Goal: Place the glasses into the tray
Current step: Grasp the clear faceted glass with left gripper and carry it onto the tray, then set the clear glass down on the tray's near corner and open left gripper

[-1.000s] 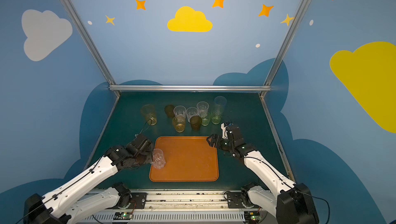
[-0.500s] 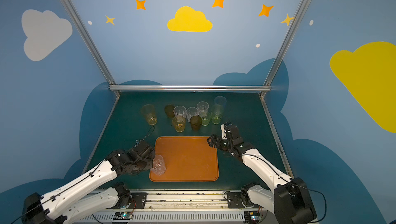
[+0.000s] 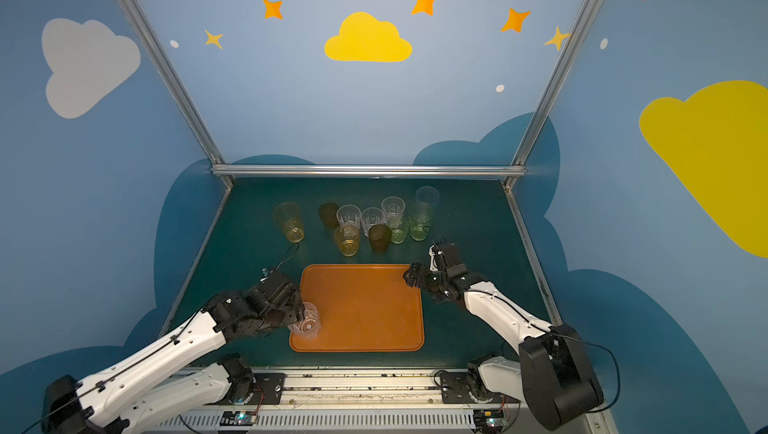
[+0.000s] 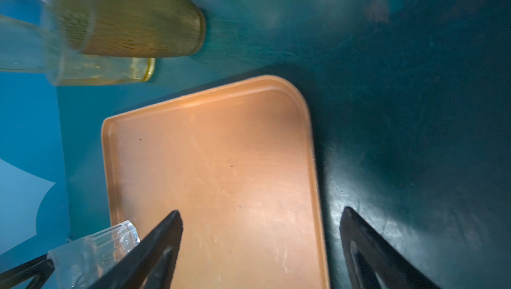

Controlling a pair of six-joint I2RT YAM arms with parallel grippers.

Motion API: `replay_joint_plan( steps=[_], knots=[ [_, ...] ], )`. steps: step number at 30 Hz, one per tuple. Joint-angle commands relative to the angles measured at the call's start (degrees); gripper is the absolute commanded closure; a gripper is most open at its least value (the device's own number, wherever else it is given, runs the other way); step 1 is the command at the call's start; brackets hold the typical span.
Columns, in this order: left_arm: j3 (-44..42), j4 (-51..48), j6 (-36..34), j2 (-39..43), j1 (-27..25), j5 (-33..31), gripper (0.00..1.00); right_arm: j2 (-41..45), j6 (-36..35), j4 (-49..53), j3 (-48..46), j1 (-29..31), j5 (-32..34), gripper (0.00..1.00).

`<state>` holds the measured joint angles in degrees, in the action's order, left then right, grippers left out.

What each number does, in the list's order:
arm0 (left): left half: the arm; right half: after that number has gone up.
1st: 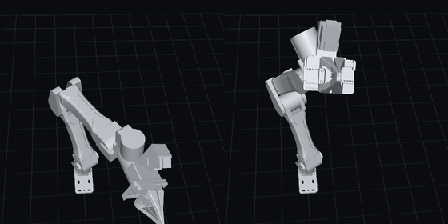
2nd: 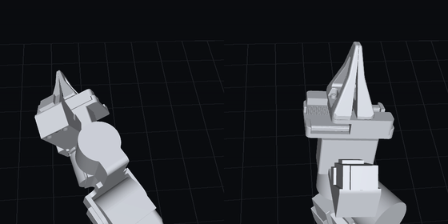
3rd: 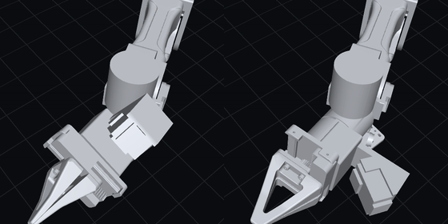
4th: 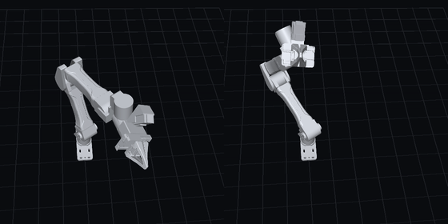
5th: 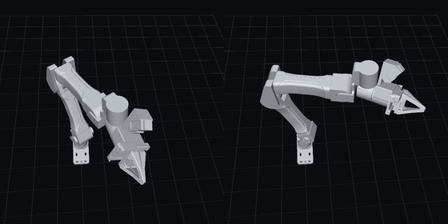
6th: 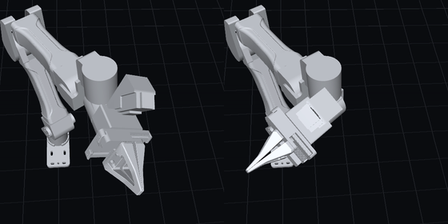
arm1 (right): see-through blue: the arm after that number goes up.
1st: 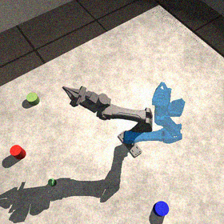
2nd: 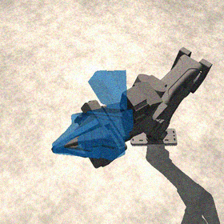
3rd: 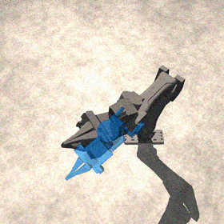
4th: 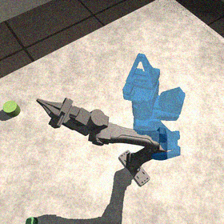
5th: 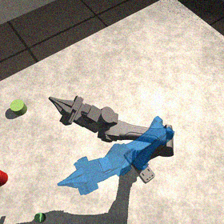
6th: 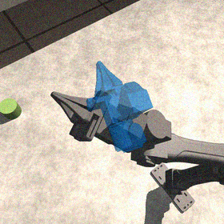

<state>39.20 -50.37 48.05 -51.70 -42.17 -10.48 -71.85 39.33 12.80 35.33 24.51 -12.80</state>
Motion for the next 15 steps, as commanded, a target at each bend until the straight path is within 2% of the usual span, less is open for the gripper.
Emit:
replay_joint_plan(
  steps=[1, 3, 15],
  knots=[
    [1.93, 3.03, -2.28, 1.54, 0.24, -3.78, 0.05, -2.06, 0.45, 0.52, 2.52, -0.3, -1.48, 0.13],
    [2.23, 4.82, -3.72, 1.94, 1.05, -3.68, 0.0, -3.24, 0.44, 0.34, 2.7, -0.36, -1.55, 0.14],
    [3.58, 10.8, -7.69, -2.01, 9.11, 2.51, 0.0, -6.46, 0.66, -0.47, 2.86, -0.79, -0.39, 0.17]
  ],
)
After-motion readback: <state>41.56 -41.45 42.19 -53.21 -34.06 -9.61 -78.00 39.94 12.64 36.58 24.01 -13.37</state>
